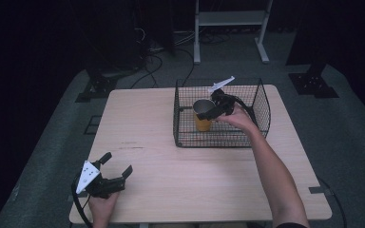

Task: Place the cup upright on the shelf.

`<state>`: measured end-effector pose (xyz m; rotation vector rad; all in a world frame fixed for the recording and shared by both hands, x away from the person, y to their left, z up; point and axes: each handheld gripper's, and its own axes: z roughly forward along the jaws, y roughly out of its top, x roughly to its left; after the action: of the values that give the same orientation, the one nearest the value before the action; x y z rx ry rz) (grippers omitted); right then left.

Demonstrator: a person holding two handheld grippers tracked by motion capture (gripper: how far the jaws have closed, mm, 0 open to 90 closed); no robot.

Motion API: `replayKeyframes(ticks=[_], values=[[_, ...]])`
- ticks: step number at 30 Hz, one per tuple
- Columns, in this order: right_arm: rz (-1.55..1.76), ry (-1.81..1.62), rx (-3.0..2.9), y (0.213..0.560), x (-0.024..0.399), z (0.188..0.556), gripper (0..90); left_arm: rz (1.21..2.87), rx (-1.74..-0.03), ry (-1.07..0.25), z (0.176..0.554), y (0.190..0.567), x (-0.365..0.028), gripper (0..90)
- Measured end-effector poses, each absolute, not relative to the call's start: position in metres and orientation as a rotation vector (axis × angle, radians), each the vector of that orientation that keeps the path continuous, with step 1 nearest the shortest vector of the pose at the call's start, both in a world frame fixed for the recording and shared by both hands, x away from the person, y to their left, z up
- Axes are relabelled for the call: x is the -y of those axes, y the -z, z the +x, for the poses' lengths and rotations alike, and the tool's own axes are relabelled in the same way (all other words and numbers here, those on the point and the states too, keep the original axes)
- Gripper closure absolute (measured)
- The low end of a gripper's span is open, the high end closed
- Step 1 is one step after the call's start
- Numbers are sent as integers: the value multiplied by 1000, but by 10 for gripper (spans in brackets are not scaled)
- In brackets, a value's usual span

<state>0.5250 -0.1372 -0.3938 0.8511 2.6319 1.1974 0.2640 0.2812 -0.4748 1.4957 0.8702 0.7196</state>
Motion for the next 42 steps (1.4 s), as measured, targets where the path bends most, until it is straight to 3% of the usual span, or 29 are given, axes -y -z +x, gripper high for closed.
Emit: replayKeyframes(ticks=[23,42], values=[[872,-1374,-2508,353,160,516,47,1498,-876,-725,264,475,-281,23],[885,-1441,-2526,342,182,478,53,1504,-869,-725,264,475,-280,23]])
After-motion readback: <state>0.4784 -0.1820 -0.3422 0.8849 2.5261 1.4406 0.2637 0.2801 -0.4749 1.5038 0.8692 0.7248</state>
